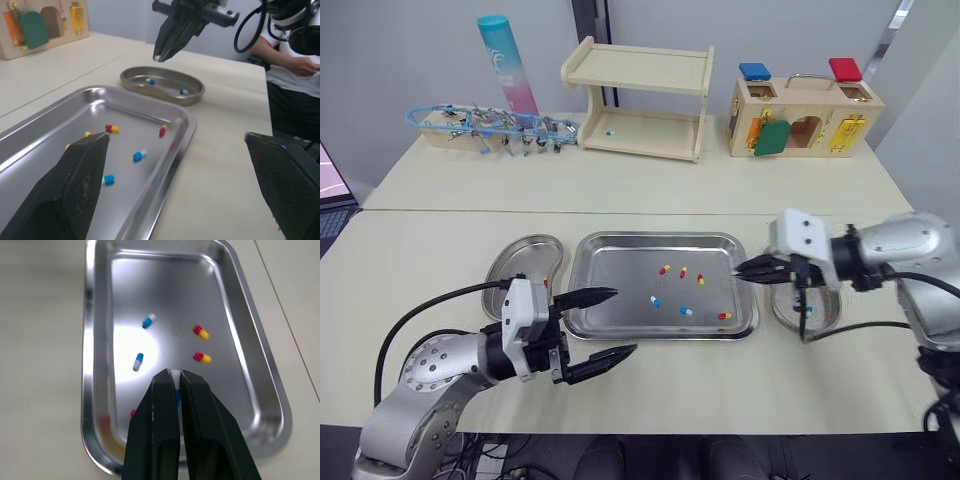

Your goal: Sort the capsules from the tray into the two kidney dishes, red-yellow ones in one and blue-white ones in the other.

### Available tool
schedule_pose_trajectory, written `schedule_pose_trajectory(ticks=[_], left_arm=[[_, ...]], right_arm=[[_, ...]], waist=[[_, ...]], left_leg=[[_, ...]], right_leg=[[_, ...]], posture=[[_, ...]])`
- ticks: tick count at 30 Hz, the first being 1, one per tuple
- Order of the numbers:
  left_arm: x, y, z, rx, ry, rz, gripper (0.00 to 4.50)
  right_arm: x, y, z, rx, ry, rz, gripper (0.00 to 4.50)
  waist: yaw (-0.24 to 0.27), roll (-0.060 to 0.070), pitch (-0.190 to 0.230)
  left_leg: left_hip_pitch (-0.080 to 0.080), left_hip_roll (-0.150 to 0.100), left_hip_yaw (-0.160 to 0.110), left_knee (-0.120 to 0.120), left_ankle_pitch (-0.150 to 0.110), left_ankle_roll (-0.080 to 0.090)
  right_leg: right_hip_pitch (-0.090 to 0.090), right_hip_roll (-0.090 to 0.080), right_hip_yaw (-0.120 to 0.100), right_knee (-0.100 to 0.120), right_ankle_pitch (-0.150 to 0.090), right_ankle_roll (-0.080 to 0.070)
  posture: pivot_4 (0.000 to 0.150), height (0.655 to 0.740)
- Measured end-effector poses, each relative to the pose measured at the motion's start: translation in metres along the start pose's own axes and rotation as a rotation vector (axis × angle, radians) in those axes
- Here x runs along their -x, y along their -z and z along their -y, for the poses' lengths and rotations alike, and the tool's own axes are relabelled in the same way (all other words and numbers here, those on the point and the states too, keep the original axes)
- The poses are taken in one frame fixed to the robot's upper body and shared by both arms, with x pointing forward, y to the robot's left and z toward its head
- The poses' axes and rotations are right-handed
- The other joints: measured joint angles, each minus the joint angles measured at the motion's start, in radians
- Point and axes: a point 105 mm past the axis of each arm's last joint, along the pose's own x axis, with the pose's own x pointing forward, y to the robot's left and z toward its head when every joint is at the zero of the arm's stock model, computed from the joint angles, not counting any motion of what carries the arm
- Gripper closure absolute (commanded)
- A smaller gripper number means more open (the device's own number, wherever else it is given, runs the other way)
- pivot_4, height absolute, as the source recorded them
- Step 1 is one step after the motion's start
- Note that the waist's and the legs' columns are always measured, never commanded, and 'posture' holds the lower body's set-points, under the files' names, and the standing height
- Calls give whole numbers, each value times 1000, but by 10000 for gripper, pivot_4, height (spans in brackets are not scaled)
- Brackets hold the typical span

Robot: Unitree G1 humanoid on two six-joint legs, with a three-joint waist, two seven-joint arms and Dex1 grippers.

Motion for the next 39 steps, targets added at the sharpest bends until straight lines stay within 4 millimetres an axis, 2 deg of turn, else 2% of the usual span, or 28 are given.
schedule_pose_trajectory(ticks=[2,5,12,19,25,27,29,32,36,39], left_arm=[[-2,-2,1,-1,3,15,0],[-6,-4,3,-32,16,44,0],[-12,-2,8,-68,37,55,0],[-11,0,8,-69,32,45,0],[-3,5,5,-66,-14,-1,0],[6,5,-2,-80,-69,-33,0],[22,5,-12,-92,-140,-92,0],[55,7,-38,-75,-299,-157,0],[114,5,-75,-72,-562,-189,0],[161,7,-91,-79,-732,-249,0]], right_arm=[[9,22,2,-71,62,-49,44802],[18,44,7,-146,169,-88,44802],[19,73,11,-243,292,-141,44802],[18,88,15,-293,346,-179,24711],[20,84,19,-285,352,-153,6012],[25,80,20,-273,355,-137,398],[36,78,20,-235,351,-120,398],[51,80,17,-192,343,-102,398],[74,94,9,-171,314,-107,398],[94,107,9,-150,324,-145,398]], waist=[[1,0,0],[-1,0,0],[0,0,0],[0,0,0],[0,0,0],[0,0,0],[1,0,0],[1,0,0],[0,0,0],[-2,0,0]], left_leg=[[0,0,1,0,0,0],[0,0,1,0,0,0],[0,0,1,0,0,0],[0,0,1,0,0,0],[0,0,1,0,0,0],[0,0,1,0,0,0],[0,0,1,0,0,0],[0,0,1,0,0,0],[1,0,1,0,0,0],[1,0,2,-1,0,0]], right_leg=[[0,0,1,0,0,0],[0,0,1,0,0,0],[0,0,1,0,0,0],[1,0,1,0,0,0],[1,0,1,0,0,0],[1,0,1,0,0,0],[0,0,1,-1,0,0],[1,0,0,-1,0,0],[1,0,1,-1,0,0],[1,0,1,-1,0,0]], posture=[[1500,7400],[1500,7400],[1500,7400],[1500,7400],[1500,7400],[1500,7400],[1500,7400],[1500,7400],[1500,7400],[1500,7400]])
